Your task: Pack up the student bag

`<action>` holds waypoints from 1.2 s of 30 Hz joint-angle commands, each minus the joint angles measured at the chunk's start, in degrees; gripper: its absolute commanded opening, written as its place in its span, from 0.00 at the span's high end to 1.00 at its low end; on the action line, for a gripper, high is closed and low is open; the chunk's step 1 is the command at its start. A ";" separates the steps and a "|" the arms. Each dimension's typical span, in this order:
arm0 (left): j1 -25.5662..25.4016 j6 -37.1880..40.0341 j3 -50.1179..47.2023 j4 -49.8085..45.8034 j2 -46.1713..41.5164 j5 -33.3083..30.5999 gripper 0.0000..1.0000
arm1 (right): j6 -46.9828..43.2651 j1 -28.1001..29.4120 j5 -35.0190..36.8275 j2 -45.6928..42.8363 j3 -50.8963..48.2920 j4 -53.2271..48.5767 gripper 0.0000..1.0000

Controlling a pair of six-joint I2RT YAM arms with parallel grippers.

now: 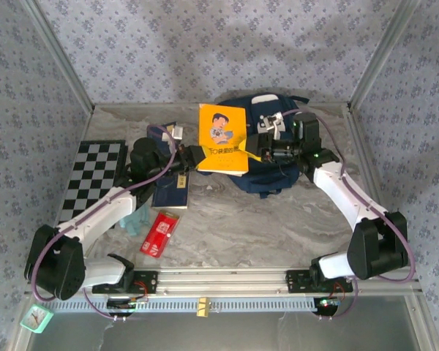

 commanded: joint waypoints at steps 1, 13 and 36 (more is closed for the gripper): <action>-1.02 -0.47 3.47 8.63 0.02 -0.70 1.00 | 1.33 -0.72 -0.64 -2.96 -2.07 -1.86 0.23; -3.41 -1.92 4.54 13.00 3.03 -3.76 1.00 | 16.68 4.51 -4.16 -1.93 -5.01 15.38 0.07; -4.33 10.16 4.74 -4.07 0.13 -6.40 1.00 | 11.02 0.33 -1.29 -4.30 -3.43 6.35 0.86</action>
